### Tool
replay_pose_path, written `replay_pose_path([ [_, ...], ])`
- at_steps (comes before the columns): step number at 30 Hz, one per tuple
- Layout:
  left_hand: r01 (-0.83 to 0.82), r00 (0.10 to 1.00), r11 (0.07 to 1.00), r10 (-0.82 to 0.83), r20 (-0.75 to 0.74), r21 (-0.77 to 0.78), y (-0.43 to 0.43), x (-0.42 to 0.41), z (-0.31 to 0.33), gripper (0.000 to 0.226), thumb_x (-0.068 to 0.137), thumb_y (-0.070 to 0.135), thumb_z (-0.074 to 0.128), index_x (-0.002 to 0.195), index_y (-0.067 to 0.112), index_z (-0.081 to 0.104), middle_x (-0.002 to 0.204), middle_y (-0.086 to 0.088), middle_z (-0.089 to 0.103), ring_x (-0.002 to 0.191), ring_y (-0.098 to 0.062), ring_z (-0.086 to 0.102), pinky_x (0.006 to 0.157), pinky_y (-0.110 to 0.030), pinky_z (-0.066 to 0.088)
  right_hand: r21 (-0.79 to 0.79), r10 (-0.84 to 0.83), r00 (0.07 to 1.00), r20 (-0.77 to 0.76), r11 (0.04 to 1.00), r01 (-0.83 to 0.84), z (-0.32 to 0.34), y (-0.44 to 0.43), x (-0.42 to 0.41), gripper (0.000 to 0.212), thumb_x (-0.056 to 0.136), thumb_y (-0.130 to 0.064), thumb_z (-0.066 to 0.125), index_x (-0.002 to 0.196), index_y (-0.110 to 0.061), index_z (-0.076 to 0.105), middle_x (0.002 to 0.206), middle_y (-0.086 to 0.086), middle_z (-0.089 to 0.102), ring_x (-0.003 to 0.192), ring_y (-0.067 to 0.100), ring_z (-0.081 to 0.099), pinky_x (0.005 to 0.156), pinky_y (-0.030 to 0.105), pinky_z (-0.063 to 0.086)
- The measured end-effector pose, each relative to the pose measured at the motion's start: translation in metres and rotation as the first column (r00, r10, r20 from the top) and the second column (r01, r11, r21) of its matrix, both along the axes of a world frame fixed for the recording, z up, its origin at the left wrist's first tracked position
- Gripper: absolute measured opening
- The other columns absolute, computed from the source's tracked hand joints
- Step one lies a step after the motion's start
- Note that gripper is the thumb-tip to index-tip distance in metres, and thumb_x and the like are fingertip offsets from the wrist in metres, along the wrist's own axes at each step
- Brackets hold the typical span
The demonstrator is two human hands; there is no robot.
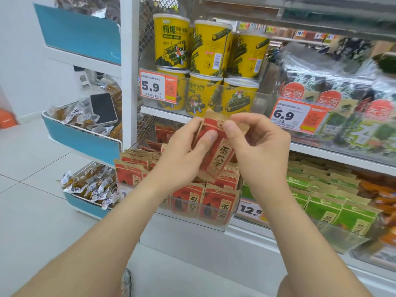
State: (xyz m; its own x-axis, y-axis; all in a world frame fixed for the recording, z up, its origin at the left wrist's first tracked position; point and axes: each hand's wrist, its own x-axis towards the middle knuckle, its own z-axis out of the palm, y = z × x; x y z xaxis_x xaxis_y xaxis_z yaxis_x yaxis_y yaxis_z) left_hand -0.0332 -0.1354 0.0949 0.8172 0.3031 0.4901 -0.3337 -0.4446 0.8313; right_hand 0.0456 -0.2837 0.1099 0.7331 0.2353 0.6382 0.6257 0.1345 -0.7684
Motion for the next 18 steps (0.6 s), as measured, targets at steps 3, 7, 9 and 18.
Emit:
replay_pose_path([
  [3,-0.022,0.997,0.991,0.032,0.074,-0.129,-0.031,-0.01,-0.001,0.023,0.113,0.03,0.055,0.129,0.018,0.066,0.115,0.002,0.079,0.107,-0.013,0.076,0.093,-0.045,0.062,0.109,0.178,0.943,-0.28,0.982,-0.153,0.003,-0.01,-0.004,0.017,0.094,-0.024,0.08,0.105,-0.011,0.078,0.095,0.006,0.08,0.086,0.016,0.074,0.078,0.036,0.061],
  [7,-0.022,0.997,0.888,0.054,0.058,-0.46,-0.055,-0.013,-0.011,0.024,0.112,0.032,0.053,0.135,0.029,0.048,0.113,-0.007,0.079,0.1,-0.019,0.079,0.085,-0.04,0.065,0.257,0.45,0.727,-0.518,0.893,-0.369,0.001,-0.02,-0.013,0.041,0.092,-0.04,0.068,0.113,-0.005,0.078,0.103,0.015,0.079,0.089,0.023,0.076,0.08,0.038,0.064],
  [9,-0.066,0.996,0.848,0.089,0.018,-0.526,-0.057,-0.012,-0.014,0.028,0.112,0.032,0.055,0.136,0.033,0.041,0.113,-0.013,0.077,0.094,-0.02,0.079,0.079,-0.036,0.065,0.248,0.433,0.718,-0.545,0.901,-0.356,-0.005,-0.021,-0.017,0.032,0.101,-0.03,0.065,0.117,-0.006,0.077,0.106,0.015,0.08,0.09,0.023,0.075,0.081,0.037,0.063],
  [18,-0.256,0.962,0.911,0.271,0.002,-0.323,-0.049,-0.002,-0.021,0.027,0.104,0.031,0.07,0.13,0.032,0.065,0.123,0.004,0.07,0.111,-0.018,0.072,0.098,-0.053,0.059,0.422,0.495,0.582,-0.645,0.866,-0.269,-0.021,-0.015,-0.027,0.031,0.102,-0.013,0.068,0.129,0.0,0.073,0.122,0.026,0.076,0.108,0.034,0.074,0.098,0.046,0.063],
])
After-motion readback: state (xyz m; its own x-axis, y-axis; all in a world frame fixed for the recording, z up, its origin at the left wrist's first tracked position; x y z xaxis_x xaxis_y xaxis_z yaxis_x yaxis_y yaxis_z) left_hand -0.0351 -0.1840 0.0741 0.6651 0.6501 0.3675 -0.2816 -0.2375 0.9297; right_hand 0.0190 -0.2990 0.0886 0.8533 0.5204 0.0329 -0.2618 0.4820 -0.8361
